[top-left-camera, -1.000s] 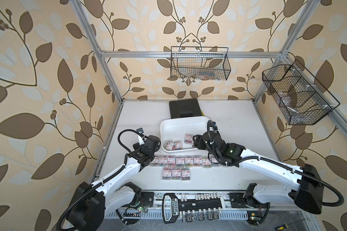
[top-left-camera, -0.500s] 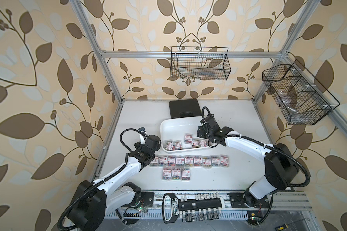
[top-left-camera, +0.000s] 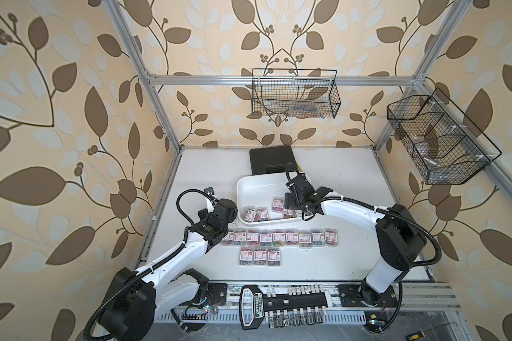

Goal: Take the paper clips out of the storage box
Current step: Pick up the boxed paper clips from the storage box.

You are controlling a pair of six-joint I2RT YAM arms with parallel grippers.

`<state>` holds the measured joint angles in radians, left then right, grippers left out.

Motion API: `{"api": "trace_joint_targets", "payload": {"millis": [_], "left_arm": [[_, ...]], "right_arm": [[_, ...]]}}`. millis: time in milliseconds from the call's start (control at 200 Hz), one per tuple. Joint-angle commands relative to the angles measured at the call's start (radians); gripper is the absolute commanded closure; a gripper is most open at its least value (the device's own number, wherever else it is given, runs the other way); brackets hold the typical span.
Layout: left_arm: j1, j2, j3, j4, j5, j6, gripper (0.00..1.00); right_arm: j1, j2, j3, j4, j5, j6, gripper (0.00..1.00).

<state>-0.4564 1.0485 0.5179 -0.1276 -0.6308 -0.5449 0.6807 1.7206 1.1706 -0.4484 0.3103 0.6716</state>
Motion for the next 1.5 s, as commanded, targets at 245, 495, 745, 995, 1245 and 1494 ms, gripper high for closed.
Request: {"api": "trace_joint_targets", "payload": {"millis": [245, 495, 745, 995, 1245, 1494], "left_arm": [[0.010, -0.001, 0.008, 0.017, -0.014, 0.012, 0.08], [0.010, 0.004, 0.008, 0.015, -0.014, 0.012, 0.08], [0.010, 0.007, 0.011, 0.014, -0.017, 0.010, 0.08], [0.010, 0.007, 0.011, 0.014, -0.018, 0.008, 0.08], [0.010, 0.008, 0.012, 0.013, -0.018, 0.008, 0.08], [0.011, 0.022, 0.021, 0.006, -0.023, 0.004, 0.08]], "right_arm": [[0.002, 0.028, -0.034, -0.085, 0.065, -0.010, 0.10], [-0.002, 0.077, -0.014, -0.080, 0.031, -0.038, 0.08], [-0.007, 0.119, 0.003, -0.085, 0.026, -0.041, 0.24], [-0.004, 0.040, 0.042, -0.097, 0.052, -0.105, 0.34], [0.077, -0.171, -0.011, 0.005, 0.162, -0.390, 0.38], [0.250, -0.319, -0.199, 0.178, 0.177, -0.669, 0.59]]}}
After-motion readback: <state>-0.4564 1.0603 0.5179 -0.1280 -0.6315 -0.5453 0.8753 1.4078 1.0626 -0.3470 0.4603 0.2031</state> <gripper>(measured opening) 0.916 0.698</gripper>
